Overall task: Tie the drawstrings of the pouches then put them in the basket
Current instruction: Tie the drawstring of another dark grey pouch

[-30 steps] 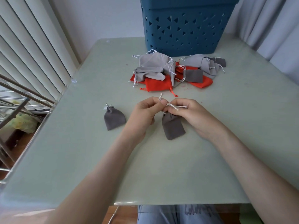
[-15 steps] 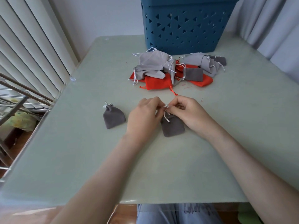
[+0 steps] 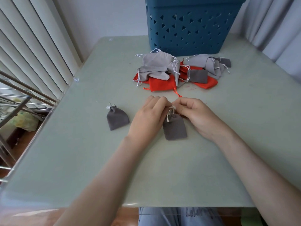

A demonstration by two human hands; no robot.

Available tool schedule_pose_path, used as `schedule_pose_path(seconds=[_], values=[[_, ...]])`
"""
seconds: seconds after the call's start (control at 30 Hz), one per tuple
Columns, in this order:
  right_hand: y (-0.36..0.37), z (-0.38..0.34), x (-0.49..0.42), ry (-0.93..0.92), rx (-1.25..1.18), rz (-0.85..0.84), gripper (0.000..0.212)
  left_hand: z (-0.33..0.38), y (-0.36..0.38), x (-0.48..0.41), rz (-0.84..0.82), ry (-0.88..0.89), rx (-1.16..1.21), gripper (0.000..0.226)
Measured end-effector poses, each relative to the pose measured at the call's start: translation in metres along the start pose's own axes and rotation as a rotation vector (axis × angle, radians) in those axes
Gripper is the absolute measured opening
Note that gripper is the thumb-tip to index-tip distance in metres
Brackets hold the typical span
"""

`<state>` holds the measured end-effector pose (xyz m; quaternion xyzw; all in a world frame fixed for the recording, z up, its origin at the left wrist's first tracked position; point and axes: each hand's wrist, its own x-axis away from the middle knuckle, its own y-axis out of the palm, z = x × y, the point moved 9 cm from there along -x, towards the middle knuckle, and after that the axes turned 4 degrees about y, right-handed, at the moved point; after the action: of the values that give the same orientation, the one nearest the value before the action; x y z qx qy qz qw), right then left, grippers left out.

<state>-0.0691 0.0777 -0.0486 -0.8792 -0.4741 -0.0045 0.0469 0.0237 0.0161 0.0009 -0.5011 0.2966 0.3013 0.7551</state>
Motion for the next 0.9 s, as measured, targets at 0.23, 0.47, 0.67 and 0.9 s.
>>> schedule_pose_path(seconds=[0.23,0.47,0.67,0.9], values=[[-0.003,0.0,-0.001,0.007,-0.008,0.013,0.018,0.003,-0.005,0.001,0.088,0.068,-0.138,0.018],[-0.024,0.008,-0.006,0.084,-0.084,0.23,0.024,-0.011,-0.004,0.003,0.035,-0.197,0.092,0.009],[-0.036,0.006,-0.005,0.008,-0.181,0.36,0.028,-0.02,0.011,0.007,-0.052,-0.439,0.336,0.023],[-0.029,-0.011,-0.001,-0.152,-0.166,0.264,0.015,-0.036,0.009,0.013,0.01,-0.593,0.366,0.029]])
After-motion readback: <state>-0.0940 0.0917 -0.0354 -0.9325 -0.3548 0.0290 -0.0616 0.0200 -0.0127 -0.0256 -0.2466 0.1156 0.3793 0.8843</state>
